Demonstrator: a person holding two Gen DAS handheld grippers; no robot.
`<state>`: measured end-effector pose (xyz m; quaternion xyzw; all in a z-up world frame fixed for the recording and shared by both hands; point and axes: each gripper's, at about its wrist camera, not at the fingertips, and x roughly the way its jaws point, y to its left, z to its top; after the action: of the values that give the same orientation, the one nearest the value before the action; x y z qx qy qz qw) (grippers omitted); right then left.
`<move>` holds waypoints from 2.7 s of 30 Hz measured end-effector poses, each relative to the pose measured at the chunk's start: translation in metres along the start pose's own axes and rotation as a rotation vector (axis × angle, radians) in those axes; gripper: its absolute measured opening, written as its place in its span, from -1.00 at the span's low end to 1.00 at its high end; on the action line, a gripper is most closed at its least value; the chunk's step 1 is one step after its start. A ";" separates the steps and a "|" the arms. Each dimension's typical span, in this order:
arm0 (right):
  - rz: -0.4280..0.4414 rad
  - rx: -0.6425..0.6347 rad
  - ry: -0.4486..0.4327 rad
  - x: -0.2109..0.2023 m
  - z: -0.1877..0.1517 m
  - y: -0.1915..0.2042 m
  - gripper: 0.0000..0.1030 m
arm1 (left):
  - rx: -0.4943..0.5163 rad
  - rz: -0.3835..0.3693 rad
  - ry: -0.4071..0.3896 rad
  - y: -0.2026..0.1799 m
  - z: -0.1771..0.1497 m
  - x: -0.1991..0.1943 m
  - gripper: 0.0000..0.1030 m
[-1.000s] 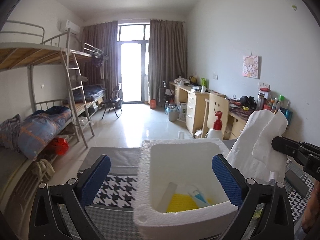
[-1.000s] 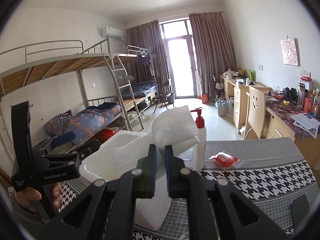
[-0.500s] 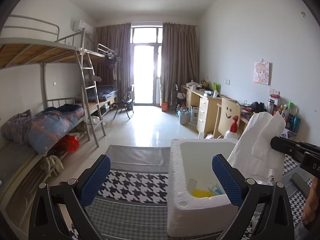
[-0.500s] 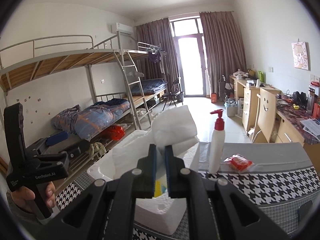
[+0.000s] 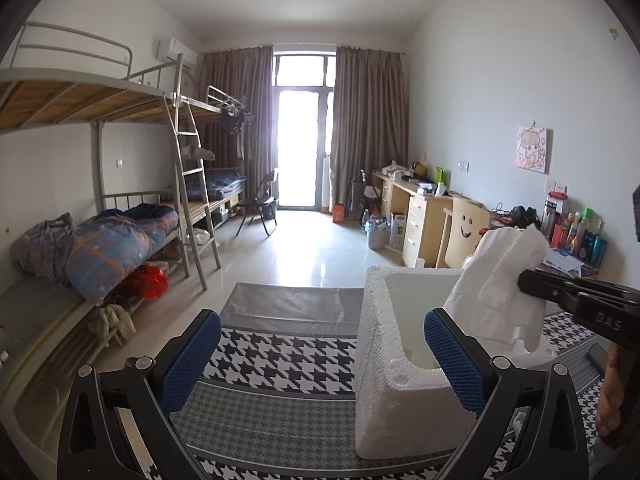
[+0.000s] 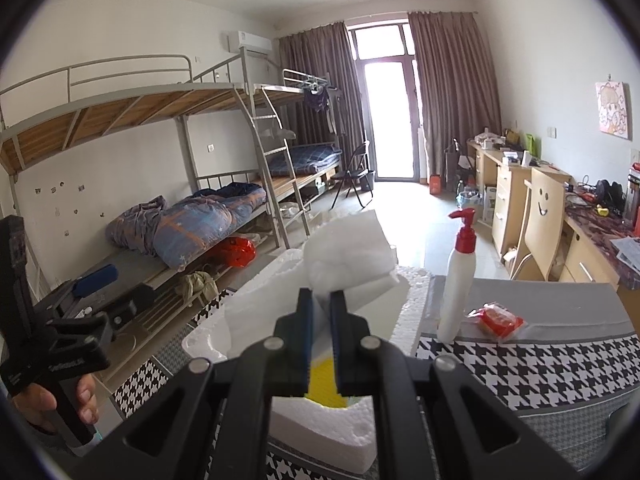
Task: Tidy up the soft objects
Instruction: 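Lower the white tissue into the foam box and open the right tool, then withdraw both tools from the foam box toward the grey sock and green package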
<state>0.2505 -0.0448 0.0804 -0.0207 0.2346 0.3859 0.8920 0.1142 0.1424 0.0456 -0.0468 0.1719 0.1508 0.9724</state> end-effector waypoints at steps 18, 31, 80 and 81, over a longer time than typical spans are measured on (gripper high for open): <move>-0.034 -0.034 0.080 0.028 -0.004 0.016 0.21 | -0.040 0.004 -0.004 0.013 -0.008 -0.016 0.98; 0.002 -0.018 0.057 0.015 -0.006 0.018 0.56 | -0.028 -0.003 0.005 0.011 -0.008 -0.019 0.98; -0.146 0.011 -0.130 -0.097 -0.023 -0.009 0.89 | 0.068 -0.188 -0.058 -0.059 -0.004 -0.074 0.98; -0.147 0.011 -0.130 -0.099 -0.024 -0.010 0.89 | 0.070 -0.192 -0.062 -0.060 -0.004 -0.076 0.98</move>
<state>0.1894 -0.1240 0.1006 -0.0077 0.1761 0.3184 0.9314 0.0639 0.0635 0.0707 -0.0244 0.1417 0.0523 0.9882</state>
